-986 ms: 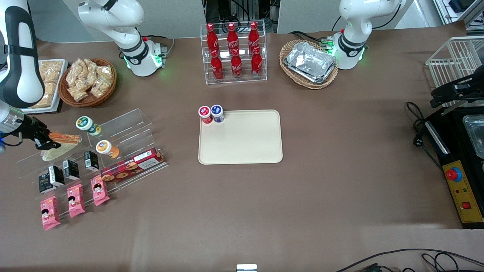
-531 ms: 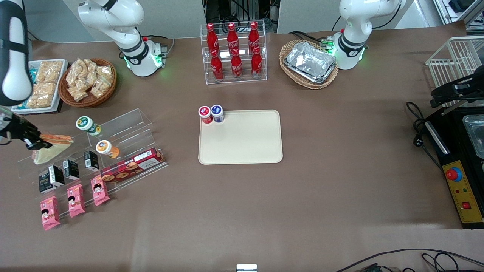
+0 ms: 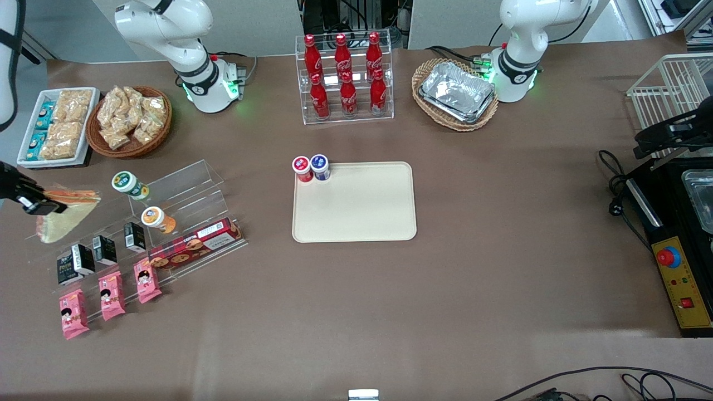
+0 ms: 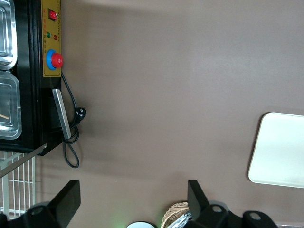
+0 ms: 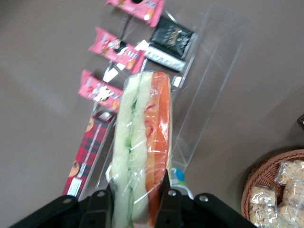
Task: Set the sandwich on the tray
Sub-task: 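Lift the sandwich out of the rack with the right gripper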
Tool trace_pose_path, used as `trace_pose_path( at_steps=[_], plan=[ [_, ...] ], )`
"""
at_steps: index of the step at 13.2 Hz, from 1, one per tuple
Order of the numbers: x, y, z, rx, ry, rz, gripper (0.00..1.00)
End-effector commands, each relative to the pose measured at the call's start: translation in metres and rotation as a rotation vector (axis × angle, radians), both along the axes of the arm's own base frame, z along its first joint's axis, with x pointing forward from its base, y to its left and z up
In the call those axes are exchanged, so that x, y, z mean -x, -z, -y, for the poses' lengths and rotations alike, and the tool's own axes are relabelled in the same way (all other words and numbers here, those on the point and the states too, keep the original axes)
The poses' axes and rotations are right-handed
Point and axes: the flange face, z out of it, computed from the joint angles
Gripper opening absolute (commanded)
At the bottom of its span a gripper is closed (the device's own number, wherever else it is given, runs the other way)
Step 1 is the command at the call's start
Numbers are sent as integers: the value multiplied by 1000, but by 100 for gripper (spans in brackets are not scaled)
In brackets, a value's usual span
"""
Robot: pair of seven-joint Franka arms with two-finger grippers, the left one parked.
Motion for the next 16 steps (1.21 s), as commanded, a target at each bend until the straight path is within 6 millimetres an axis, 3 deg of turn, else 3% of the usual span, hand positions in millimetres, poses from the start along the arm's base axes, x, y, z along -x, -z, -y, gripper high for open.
trace_pose_path(
  at_steps=[1,4,7,11,16],
  plan=[
    [-14,-31,-83,-5,-165,-5,34],
    [-17,-38,-185,-3,-358,-6,34],
    [-5,-45,-256,-10,-564,-25,34],
    [13,-43,-327,-9,-943,-22,34],
    [30,-32,-388,-8,-1339,-27,34]
  ],
)
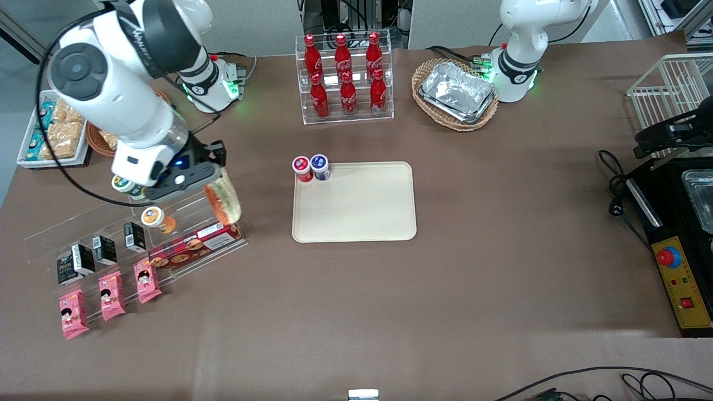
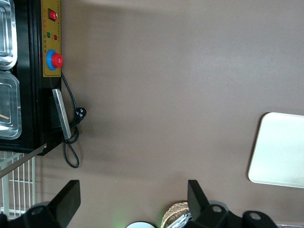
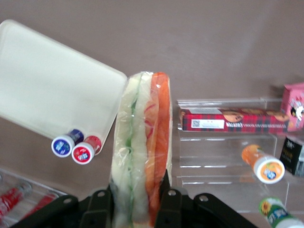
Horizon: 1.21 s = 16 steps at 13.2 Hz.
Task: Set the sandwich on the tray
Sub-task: 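Lift the sandwich out of the rack with the right gripper, then carry the sandwich over the cream tray with the right gripper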
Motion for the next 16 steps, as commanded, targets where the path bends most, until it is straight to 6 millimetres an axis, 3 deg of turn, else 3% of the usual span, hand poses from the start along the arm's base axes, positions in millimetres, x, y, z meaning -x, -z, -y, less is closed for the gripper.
trace_pose_path(
  at_steps=[1,5,8,10,13,16],
  plan=[
    [8,11,-42,30,-236,-6,34],
    [15,33,-90,0,-509,7,35],
    [25,49,-120,-10,-570,0,35],
    [47,60,-161,-4,-656,-2,35],
    [72,96,-216,-9,-766,0,35],
    [73,130,-245,-37,-807,17,35]
  ],
)
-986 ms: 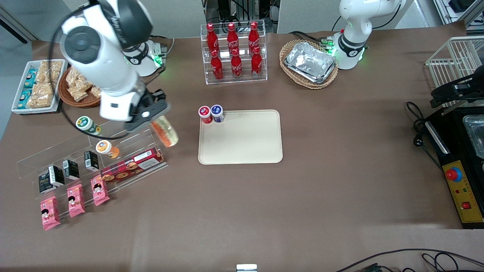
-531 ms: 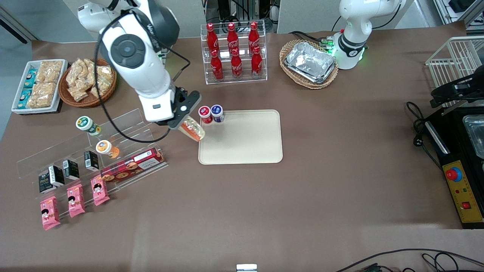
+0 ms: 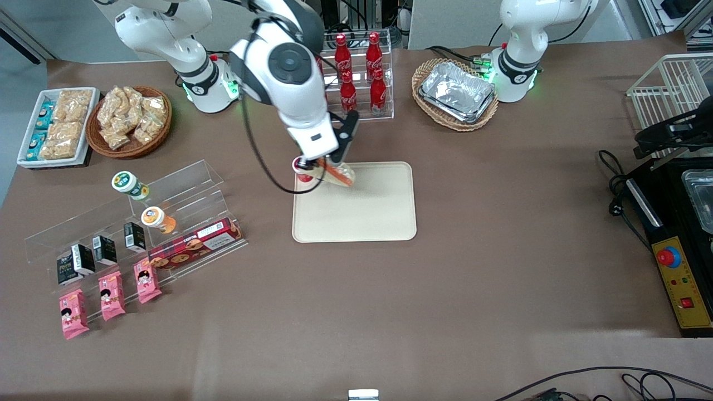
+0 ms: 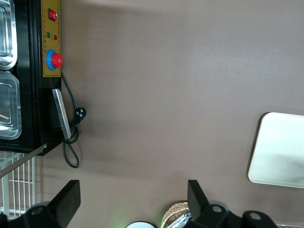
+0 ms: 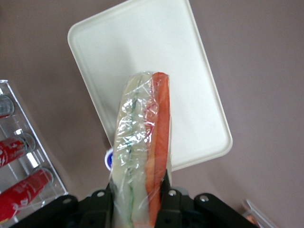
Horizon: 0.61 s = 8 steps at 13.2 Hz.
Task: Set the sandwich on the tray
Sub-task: 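Carry the sandwich over the cream tray with the right gripper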
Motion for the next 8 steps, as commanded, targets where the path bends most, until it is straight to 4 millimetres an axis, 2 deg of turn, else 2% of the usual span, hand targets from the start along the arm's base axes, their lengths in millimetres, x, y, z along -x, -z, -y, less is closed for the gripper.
trace_pose_path(
  at_steps=[1,4,8],
  plan=[
    [-13,39,-24,-18,-44,15,35],
    [-12,78,-49,26,-131,75,35],
    [-30,107,-57,35,-169,119,35]
  ],
)
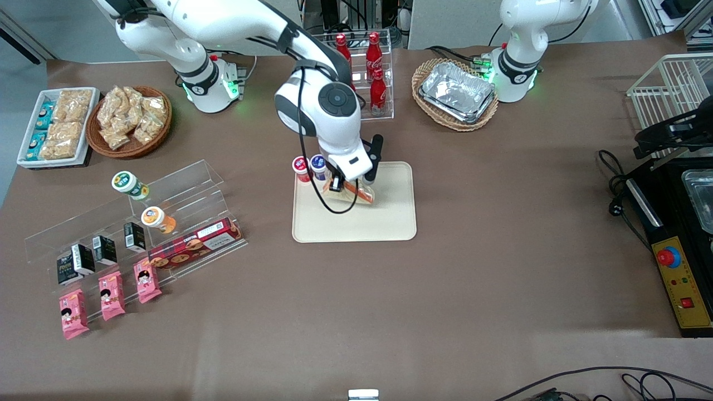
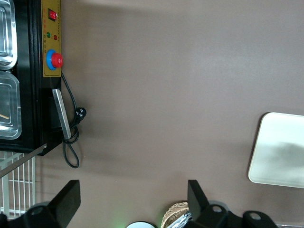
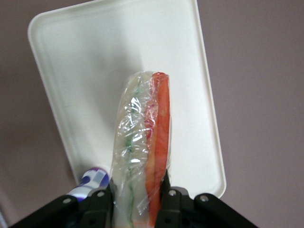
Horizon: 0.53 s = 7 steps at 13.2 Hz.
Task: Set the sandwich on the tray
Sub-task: 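Carry the sandwich over the cream tray with the right gripper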
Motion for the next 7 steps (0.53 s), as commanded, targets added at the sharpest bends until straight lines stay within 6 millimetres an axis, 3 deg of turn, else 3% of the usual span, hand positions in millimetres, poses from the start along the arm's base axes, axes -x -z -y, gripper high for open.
trace_pose_path(
  at_steps=[1,4,7],
  plan=[
    [-22,19,-11,-8,-37,48,35],
    [-28,48,-14,-20,-68,42,35],
    [-33,63,-12,-9,-101,56,35]
  ],
)
